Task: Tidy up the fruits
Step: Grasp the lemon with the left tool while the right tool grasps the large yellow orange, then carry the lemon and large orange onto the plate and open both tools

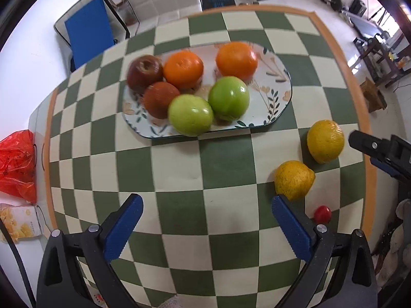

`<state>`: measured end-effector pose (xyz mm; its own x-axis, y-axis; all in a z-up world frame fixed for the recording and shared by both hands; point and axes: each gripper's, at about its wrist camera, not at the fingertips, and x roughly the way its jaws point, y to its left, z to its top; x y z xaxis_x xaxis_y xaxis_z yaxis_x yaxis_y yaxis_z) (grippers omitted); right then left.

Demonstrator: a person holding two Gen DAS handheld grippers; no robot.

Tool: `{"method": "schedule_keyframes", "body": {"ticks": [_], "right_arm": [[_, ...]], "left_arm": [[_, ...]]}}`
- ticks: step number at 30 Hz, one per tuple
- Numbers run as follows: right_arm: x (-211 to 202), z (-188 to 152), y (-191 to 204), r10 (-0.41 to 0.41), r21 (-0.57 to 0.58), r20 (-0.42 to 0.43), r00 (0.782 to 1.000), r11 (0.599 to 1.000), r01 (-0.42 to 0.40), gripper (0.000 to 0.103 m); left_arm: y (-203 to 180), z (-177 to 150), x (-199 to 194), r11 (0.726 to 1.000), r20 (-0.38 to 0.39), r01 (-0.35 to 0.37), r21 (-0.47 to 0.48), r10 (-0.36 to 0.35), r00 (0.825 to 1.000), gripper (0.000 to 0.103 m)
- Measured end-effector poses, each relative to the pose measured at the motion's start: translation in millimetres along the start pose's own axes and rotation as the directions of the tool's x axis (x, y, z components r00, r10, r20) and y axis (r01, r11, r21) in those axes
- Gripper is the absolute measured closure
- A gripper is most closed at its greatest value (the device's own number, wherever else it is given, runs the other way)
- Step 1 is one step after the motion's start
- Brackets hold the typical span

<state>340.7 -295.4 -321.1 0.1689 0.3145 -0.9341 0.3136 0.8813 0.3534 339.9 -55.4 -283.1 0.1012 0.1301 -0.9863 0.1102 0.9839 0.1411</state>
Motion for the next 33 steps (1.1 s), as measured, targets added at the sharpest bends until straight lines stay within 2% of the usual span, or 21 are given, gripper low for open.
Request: {"method": "schedule_keyframes", "body": {"ticks": [3,4,6,12,19,20,22,23,28,33], "right_arm": [[31.0,12.7,4.8,0.019,-0.032,-0.066,0.998,0.999,-0.022,0.017],[37.8,14.1,6.7,0.026,-0.041,-0.086,0.996,0.999,-0.03,0.027],[56.4,15.1,8.5,0.038,-0.055,-0.144,0.989,0.997,-0.047,0.037],[44.6,5.5,-13.6,0.016,-0.047,-0.121,0.993,0.999,-0.022,0.038],[29.7,-9.2,-60.8,-0.026,0.013,-0.133,0.991,1.0,0.028,0.038],[30.5,-11.9,-63.4,-0.031,0.016,-0.137,0.99,0.999,0.034,0.038],[30.9,-14.5,-66.3,-0.023,0.023,-0.136,0.99,0.999,0.027,0.038],[31.5,-16.0,-65.7,-0.027,0.023,-0.139,0.99,0.999,0.03,0.038],[33.9,-18.4,-51.1,-0.018,-0.014,-0.15,0.988,1.0,0.016,0.038],[40.9,-26.0,-15.1,-0.009,-0.118,-0.177,0.984,0.993,-0.012,0.038]], "left_arm": [[-9.0,8.4,16.8,1.0,-0.043,-0.001,0.002,0.001,0.999,0.0],[-11.0,10.6,20.5,1.0,-0.055,0.005,-0.002,-0.005,0.998,0.0],[-15.7,12.2,25.6,1.0,-0.074,0.024,-0.007,-0.025,0.997,0.0],[-39.2,13.7,33.6,0.992,-0.118,0.123,0.01,-0.121,0.986,0.0],[-89.3,17.6,60.1,0.975,-0.183,0.175,0.138,-0.148,0.972,0.0],[-95.2,18.1,63.6,0.972,-0.187,0.175,0.156,-0.145,0.972,0.003],[-105.1,19.0,70.4,0.967,-0.196,0.178,0.184,-0.141,0.97,0.025],[-107.6,18.8,74.1,0.966,-0.206,0.178,0.19,-0.138,0.969,0.045],[-94.6,14.8,71.1,0.972,-0.182,0.176,0.153,-0.147,0.972,0.047],[-45.2,-1.8,63.8,0.985,-0.163,0.163,0.054,-0.152,0.975,0.048]]}}
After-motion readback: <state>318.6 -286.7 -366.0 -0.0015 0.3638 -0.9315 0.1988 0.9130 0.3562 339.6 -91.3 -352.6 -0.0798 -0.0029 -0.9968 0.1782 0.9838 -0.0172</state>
